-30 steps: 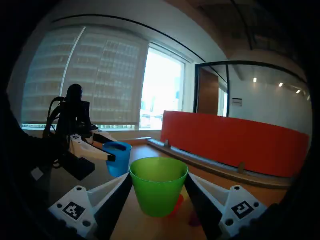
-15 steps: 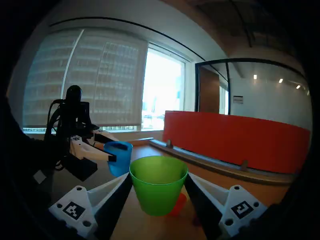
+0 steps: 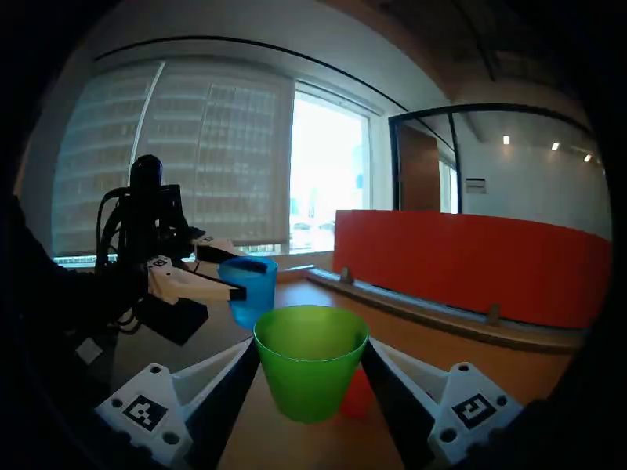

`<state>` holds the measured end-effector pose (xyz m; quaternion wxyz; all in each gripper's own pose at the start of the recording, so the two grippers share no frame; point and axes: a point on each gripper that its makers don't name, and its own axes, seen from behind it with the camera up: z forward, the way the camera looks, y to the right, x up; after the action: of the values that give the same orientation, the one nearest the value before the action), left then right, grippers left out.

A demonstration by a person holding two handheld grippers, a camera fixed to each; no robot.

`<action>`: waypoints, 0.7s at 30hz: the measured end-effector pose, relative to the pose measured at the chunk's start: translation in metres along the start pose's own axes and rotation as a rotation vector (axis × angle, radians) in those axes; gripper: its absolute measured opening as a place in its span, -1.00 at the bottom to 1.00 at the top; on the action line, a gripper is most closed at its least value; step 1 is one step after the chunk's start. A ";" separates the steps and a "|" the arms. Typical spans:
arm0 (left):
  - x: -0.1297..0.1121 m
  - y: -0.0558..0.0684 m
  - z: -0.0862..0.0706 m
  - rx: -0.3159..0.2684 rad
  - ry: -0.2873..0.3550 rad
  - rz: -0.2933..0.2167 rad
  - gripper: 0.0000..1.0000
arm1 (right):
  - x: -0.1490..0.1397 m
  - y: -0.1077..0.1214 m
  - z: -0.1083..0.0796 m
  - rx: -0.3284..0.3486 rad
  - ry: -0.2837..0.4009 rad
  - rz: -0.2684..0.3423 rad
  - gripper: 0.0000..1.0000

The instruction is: Pour water

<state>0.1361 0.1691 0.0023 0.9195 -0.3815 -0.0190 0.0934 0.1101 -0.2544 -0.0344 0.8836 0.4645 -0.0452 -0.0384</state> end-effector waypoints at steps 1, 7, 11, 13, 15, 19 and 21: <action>0.002 -0.001 0.000 0.005 0.000 0.010 0.75 | -0.001 -0.001 0.001 0.002 -0.002 -0.002 0.80; 0.014 -0.001 0.000 0.012 0.009 0.075 0.75 | -0.009 -0.008 0.006 0.010 -0.010 -0.014 0.80; 0.025 0.000 0.000 0.017 0.019 0.122 0.75 | -0.014 -0.014 0.009 0.026 -0.014 -0.017 0.79; 0.029 0.000 0.000 0.023 0.020 0.143 0.75 | -0.015 -0.018 0.010 0.036 -0.011 -0.011 0.79; 0.032 -0.001 0.001 0.026 0.020 0.165 0.75 | -0.015 -0.021 0.011 0.045 -0.009 -0.004 0.79; 0.037 0.001 0.002 0.026 0.019 0.207 0.75 | -0.017 -0.027 0.014 0.058 -0.009 0.004 0.79; 0.039 0.001 0.003 0.028 0.016 0.230 0.75 | -0.019 -0.029 0.015 0.063 -0.012 0.007 0.80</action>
<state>0.1744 0.1794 0.0023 0.9081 -0.3689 0.0338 0.1955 0.0886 -0.2814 -0.0508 0.8683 0.4919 -0.0532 -0.0365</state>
